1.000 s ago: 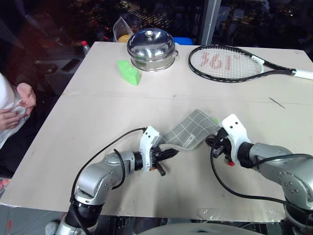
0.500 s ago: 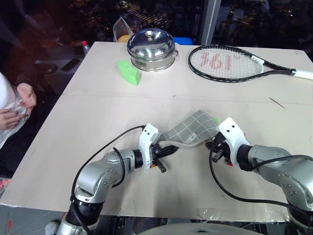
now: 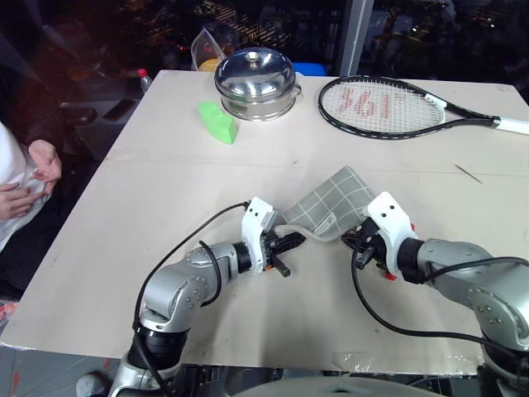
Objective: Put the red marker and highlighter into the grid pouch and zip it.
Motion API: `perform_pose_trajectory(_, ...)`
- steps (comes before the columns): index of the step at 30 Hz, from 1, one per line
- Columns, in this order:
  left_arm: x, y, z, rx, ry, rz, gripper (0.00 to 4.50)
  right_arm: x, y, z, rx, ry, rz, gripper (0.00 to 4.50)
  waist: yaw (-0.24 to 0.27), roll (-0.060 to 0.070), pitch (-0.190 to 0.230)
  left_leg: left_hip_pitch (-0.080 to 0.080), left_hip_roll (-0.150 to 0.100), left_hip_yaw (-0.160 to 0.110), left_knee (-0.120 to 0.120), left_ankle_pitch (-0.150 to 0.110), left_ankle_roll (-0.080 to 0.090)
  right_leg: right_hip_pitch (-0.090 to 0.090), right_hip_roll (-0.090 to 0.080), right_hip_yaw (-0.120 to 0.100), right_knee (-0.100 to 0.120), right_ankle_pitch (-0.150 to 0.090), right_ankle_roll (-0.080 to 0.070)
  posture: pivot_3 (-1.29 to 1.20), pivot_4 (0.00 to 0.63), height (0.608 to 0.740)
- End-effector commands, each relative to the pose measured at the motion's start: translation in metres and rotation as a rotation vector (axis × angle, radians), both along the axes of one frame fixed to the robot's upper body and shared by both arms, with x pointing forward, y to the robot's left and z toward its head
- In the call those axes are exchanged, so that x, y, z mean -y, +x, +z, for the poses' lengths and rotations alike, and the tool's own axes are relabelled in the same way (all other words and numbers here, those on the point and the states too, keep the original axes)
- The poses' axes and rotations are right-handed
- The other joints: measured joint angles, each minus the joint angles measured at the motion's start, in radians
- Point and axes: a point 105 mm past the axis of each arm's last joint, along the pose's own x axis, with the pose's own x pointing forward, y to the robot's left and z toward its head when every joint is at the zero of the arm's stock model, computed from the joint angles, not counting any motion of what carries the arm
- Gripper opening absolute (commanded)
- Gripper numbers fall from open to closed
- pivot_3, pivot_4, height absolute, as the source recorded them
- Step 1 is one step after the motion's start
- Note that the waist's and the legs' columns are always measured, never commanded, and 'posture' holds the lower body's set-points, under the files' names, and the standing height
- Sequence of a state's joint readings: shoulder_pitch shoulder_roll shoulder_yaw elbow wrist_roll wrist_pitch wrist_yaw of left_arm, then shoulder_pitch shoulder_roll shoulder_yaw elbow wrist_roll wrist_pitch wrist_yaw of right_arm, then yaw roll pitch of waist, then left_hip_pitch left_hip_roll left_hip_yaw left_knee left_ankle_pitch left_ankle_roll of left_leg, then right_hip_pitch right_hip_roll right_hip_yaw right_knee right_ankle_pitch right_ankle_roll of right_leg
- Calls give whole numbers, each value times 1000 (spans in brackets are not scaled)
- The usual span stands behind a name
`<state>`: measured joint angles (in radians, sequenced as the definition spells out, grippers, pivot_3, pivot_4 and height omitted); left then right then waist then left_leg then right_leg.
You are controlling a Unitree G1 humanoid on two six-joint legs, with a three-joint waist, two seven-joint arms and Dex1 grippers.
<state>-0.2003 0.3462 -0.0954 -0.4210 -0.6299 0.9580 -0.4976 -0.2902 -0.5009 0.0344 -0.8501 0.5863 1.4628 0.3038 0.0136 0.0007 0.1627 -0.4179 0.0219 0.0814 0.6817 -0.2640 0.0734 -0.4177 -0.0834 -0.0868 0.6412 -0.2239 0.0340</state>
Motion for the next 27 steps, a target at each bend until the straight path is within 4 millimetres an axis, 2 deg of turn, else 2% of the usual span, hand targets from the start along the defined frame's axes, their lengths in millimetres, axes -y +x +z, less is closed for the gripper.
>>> perform_pose_trajectory(1, 6, 2, 13, 42, -27, -9, 0, -9, -2, 6, 26, 16, 46, 26, 0, 0, 0, 0, 0, 0, 0, 0, 0, 0, 0, 0, 0, 0, 0, 0, 150, 740)
perform_pose_trajectory(11, 4, 6, 21, 51, -56, 30, 0, 1, 9, 7, 30, 38, -31, 26, 0, 0, 0, 0, 0, 0, 0, 0, 0, 0, 1, 0, 0, 0, 0, 0, 150, 740)
perform_pose_trajectory(14, 0, 25, 31, 156, -23, 122, 0, 3, 15, 13, 13, 121, -68, 26, 1, 0, 0, 0, 0, 0, 1, 0, 0, 0, 1, 0, 1, 0, 0, 0, 150, 740)
perform_pose_trajectory(16, -1, 30, 37, 236, 2, 132, 0, 3, 18, 14, 0, 154, -88, 26, 0, -1, 0, 0, 0, 0, 1, 1, -1, 0, 2, 0, 1, 0, 0, 0, 150, 740)
perform_pose_trajectory(20, 1, 33, 43, 378, 54, 118, 0, 5, 25, 18, -11, 205, -133, 26, 0, -1, 0, 0, 0, 0, 1, 0, -1, 1, 2, 1, 1, 0, 0, 0, 150, 740)
perform_pose_trajectory(27, 7, 29, 41, 412, 45, 73, 0, 1, 33, 23, -12, 249, -161, 26, -1, 0, 0, 0, 0, 0, 1, 0, 0, 1, 1, 1, 1, 0, 0, 0, 150, 740)
